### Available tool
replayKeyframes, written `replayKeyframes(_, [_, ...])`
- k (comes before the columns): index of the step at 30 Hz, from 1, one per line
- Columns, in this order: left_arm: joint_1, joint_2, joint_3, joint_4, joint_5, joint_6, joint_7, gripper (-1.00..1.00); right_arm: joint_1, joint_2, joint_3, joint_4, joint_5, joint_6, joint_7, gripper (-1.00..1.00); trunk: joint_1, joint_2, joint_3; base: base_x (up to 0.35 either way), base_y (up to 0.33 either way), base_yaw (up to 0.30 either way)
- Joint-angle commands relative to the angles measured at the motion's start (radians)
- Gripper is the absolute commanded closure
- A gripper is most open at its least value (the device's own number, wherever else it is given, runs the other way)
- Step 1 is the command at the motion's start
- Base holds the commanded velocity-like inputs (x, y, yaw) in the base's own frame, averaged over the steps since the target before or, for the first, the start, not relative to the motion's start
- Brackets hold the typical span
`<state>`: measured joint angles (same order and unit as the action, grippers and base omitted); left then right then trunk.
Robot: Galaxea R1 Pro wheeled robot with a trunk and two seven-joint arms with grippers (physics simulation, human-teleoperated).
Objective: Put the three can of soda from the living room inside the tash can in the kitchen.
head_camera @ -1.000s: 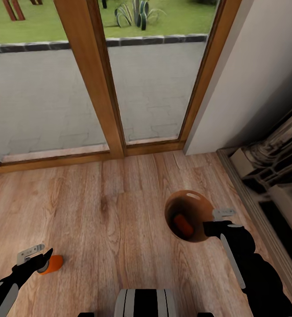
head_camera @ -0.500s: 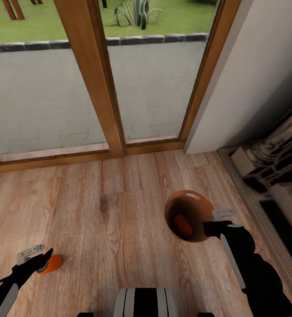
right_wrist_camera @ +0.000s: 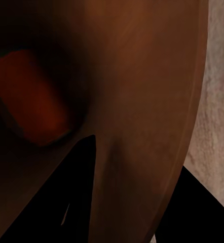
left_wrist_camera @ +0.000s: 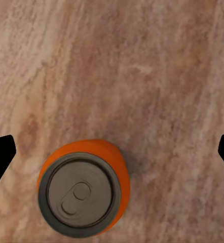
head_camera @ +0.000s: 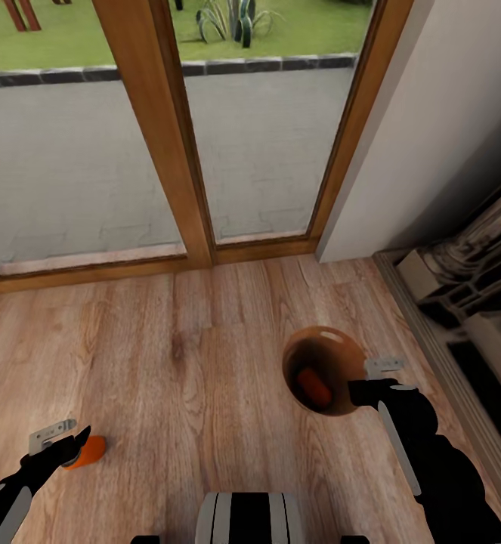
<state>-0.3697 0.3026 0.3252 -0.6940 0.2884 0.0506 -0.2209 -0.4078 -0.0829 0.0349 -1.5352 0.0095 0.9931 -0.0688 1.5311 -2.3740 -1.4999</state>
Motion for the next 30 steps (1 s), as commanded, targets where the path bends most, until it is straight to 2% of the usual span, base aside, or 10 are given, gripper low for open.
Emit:
replayKeyframes(1, [0.0,0.0,0.0,0.0,0.0,0.0,0.0,-1.0,0.0,0.0,0.0,0.0,-0.006,0.0,0.0,1.0,0.0,0.0,-0.001,0.0,0.0,0.0])
replayKeyframes(15, [0.0,0.0,0.0,0.0,0.0,0.0,0.0,-1.0,0.0,0.001,0.002,0.0,-0.008,-0.001,0.0,1.0,0.0,0.0,-0.021,0.0,0.0,0.0])
replayKeyframes(30, [0.0,0.0,0.001,-0.001,0.0,0.0,0.0,-1.0,0.0,0.001,0.002,0.0,-0.008,-0.001,0.0,1.0,0.0,0.0,-0.023,0.0,0.024,0.0])
